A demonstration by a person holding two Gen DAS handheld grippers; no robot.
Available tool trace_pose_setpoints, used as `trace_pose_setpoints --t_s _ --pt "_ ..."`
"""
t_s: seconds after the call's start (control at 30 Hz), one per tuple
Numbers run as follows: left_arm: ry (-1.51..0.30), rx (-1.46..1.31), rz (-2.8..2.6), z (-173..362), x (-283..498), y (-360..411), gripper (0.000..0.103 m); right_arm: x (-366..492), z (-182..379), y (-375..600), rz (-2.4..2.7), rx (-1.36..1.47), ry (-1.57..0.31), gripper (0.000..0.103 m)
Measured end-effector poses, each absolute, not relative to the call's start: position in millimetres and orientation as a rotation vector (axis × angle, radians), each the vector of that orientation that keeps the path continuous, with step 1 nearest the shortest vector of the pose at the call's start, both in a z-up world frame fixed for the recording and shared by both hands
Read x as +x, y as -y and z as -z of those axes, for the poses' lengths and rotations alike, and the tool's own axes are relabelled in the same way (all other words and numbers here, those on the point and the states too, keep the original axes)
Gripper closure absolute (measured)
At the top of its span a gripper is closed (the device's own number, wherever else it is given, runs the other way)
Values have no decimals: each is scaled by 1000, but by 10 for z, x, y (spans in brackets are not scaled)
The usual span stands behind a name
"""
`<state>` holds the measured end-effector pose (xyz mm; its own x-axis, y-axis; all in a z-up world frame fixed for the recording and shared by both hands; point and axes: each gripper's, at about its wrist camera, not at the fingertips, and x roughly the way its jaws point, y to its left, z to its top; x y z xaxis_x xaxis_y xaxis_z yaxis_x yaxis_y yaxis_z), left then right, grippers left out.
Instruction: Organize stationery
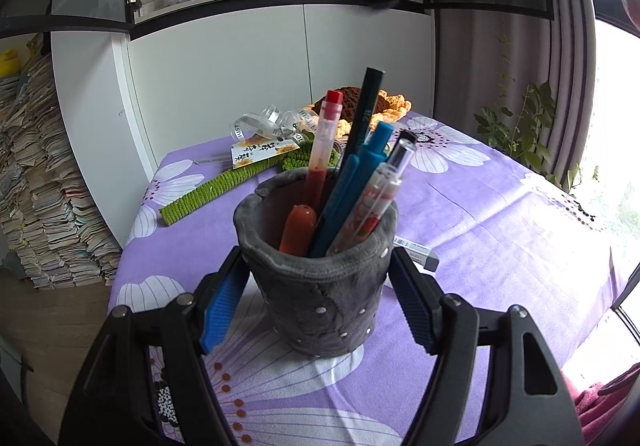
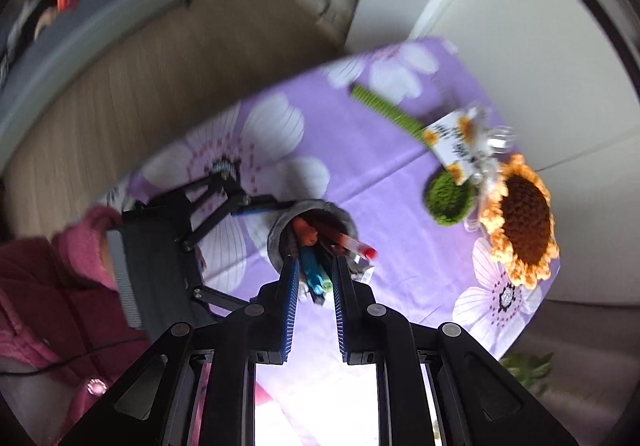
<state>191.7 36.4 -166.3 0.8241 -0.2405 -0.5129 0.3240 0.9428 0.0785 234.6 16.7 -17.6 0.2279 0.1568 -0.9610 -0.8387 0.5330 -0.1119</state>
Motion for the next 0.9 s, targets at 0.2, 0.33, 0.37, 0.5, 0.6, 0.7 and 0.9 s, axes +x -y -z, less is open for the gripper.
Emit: trace_pose_setpoints --t_s 0.2,0.33,0.37,0.5,0.6,0.7,0.9 --pt "-531 152 296 1653 1920 -358 32 2106 180 688 -646 -473 -976 88" --pt "-537 148 289 1646 1927 -356 32 2116 582 1057 -543 -303 -968 88" --pt "-539 146 288 1643 1931 -357 32 2152 716 1122 -517 -257 -974 88" --pt "-551 124 286 1643 1941 -381 32 2382 1201 1300 -460 -95 -1015 88" --pt "-554 125 284 1640 1943 -380 32 2524 1416 1274 -481 -69 -1038 88" --pt "-554 131 281 1641 1940 -372 32 2657 1519 1155 -503 -86 -1050 88" --pt "-555 137 281 1642 1932 -371 32 2825 1666 912 -552 -104 -1096 88"
